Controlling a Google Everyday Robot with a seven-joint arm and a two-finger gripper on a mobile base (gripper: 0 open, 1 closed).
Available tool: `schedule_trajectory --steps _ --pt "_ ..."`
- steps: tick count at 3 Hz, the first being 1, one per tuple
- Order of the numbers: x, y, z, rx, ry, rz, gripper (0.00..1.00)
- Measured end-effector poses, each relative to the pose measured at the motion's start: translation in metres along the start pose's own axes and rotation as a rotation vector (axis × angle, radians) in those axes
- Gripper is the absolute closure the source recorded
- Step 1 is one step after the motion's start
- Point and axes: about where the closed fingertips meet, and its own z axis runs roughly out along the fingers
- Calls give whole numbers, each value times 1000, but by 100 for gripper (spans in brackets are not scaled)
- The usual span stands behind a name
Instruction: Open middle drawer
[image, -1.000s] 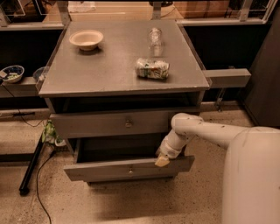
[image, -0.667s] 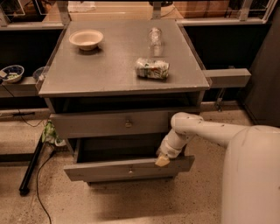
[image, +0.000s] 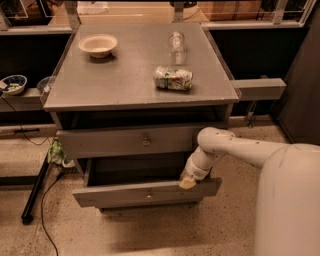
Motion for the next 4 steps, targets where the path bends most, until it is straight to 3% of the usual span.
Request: schedule_trajectory --steps 4 --pt "1 -9 -12 10 -23 45 100"
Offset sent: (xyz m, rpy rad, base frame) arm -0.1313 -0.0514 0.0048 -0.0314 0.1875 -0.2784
